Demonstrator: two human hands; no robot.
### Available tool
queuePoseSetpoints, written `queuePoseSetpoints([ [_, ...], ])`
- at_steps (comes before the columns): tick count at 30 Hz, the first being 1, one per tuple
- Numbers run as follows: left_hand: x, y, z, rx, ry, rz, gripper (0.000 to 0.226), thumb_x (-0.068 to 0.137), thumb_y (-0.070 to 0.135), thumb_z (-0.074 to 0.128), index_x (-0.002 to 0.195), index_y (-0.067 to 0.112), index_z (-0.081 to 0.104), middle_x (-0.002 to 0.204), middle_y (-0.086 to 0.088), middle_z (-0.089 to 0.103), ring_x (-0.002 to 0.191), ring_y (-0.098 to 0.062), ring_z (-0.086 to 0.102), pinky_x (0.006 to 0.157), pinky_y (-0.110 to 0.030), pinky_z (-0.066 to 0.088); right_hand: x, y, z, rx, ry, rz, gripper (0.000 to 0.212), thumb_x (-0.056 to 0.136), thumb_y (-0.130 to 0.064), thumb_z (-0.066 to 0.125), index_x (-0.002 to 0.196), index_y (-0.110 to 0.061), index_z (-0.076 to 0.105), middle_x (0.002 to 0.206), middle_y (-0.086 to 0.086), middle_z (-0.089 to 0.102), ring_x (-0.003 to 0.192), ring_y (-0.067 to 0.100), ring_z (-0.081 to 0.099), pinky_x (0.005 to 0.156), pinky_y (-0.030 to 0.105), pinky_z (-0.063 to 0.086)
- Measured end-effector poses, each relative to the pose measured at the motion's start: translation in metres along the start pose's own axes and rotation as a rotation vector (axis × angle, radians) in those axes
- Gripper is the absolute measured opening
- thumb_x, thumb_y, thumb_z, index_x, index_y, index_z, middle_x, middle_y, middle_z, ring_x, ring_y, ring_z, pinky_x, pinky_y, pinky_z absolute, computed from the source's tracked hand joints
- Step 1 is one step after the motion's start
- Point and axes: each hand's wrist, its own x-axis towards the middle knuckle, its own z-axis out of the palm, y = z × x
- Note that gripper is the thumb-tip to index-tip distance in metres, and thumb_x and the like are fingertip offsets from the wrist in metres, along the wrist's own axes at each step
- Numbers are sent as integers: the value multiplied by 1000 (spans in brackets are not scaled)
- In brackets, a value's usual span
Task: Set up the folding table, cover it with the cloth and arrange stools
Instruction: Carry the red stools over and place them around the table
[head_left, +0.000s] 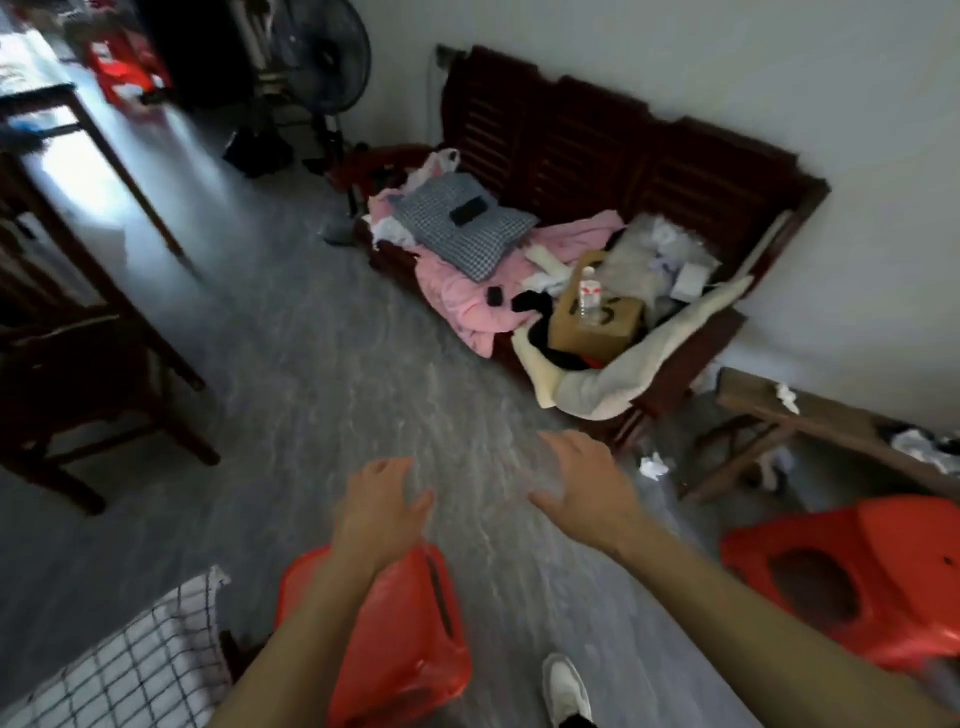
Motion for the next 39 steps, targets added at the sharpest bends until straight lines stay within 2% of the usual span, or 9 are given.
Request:
queuePoseSetpoints([
  [3, 7, 29, 0, 45, -36, 133, 74, 72, 64, 45, 130, 19, 57, 135, -8, 56, 127, -28, 49, 106, -42, 40, -30, 16, -9, -20, 31, 111, 80, 84, -61, 59, 151, -37, 22, 159, 5, 20, 146, 30, 18, 112, 56, 30],
  [6, 4, 70, 8, 88, -102, 305, 82, 71, 72, 38, 132, 20, 55, 137, -7, 52, 130, -25, 44, 109, -38, 32, -74, 30, -21, -29, 64, 236, 79, 85, -59, 59, 151, -36, 22, 158, 5, 20, 144, 31, 19, 111, 55, 32],
  [10, -6, 131, 32, 147, -180, 508, 63, 86, 63, 53, 137, 26, 50, 148, -9, 39, 140, -24, 29, 113, -40, 27, -136, 54, -44, -34, 169, 378, 72, 89, -49, 59, 150, -33, 24, 153, 5, 23, 137, 34, 27, 106, 51, 38],
  [13, -27, 182, 53, 174, -246, 665, 69, 83, 70, 47, 139, 29, 48, 151, -9, 35, 141, -25, 27, 114, -42, 27, -180, 83, -60, -52, 225, 491, 71, 88, -49, 59, 149, -32, 27, 150, 7, 26, 134, 35, 30, 103, 50, 40],
  [19, -78, 285, 106, 287, -295, 877, 63, 89, 64, 48, 143, 32, 41, 155, -4, 28, 142, -24, 25, 111, -40, 31, -260, 155, -86, -9, 360, 695, 74, 87, -49, 60, 151, -31, 26, 151, 5, 25, 135, 33, 28, 104, 51, 37],
  [25, -134, 382, 163, 342, -294, 926, 68, 83, 76, 45, 138, 36, 44, 154, -3, 30, 137, -24, 34, 104, -47, 38, -332, 245, -98, 49, 421, 786, 76, 86, -49, 59, 151, -33, 23, 152, 6, 25, 135, 35, 28, 102, 52, 38],
  [31, -189, 458, 227, 444, -321, 963, 86, 74, 88, 27, 143, 38, 38, 157, -5, 26, 142, -26, 27, 110, -52, 33, -385, 339, -110, 49, 392, 821, 78, 84, -54, 59, 150, -35, 21, 151, 7, 25, 133, 37, 29, 104, 56, 36],
  [36, -208, 497, 266, 512, -361, 999, 81, 81, 82, 32, 147, 35, 33, 158, -5, 23, 146, -25, 18, 114, -52, 26, -403, 389, -120, 60, 426, 824, 78, 82, -54, 60, 148, -35, 23, 149, 8, 28, 135, 37, 27, 104, 58, 36],
  [39, -196, 521, 287, 530, -368, 1014, 77, 84, 77, 36, 147, 33, 32, 157, -5, 25, 145, -25, 20, 113, -53, 28, -399, 417, -125, 82, 429, 871, 80, 80, -55, 60, 148, -37, 22, 149, 5, 28, 135, 37, 27, 104, 60, 35],
])
